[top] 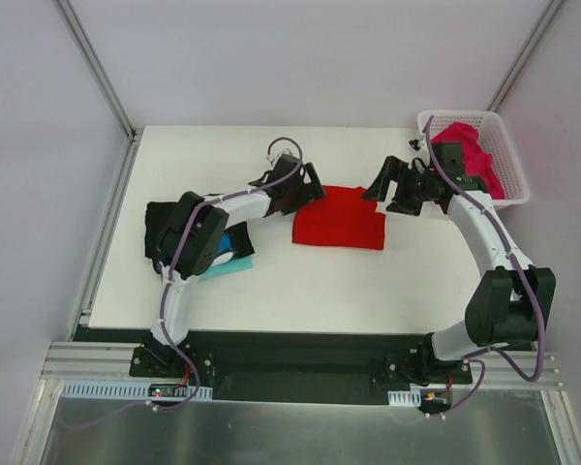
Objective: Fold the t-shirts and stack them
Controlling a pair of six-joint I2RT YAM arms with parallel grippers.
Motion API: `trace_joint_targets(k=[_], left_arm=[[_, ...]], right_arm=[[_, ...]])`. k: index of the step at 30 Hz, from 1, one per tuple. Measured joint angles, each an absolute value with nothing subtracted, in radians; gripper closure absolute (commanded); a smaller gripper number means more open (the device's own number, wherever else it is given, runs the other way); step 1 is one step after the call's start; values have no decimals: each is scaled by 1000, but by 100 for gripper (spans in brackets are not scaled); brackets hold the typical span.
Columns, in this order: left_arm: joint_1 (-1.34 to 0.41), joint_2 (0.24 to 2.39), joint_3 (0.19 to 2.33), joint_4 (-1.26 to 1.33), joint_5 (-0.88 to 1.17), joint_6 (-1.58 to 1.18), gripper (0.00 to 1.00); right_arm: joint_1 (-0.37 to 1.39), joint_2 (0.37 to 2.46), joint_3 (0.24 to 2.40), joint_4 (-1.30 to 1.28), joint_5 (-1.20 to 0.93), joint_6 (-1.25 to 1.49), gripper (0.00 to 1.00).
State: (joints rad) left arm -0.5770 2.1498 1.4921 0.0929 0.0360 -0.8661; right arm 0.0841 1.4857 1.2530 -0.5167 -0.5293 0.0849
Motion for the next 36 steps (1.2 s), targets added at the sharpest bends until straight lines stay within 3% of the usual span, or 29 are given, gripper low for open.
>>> trace_joint_targets(k=[22, 27, 36], left_arm=[[-728, 2163, 1506, 92, -5, -995, 1], [-713, 2129, 1473, 67, -5, -971, 1], [-555, 1886, 1456, -235, -24, -762, 1]], right_arm=[[69, 1444, 1253, -543, -527, 78, 2], [68, 1443, 1253, -547, -528, 77, 1], [68, 1443, 1253, -544, -538, 85, 2]])
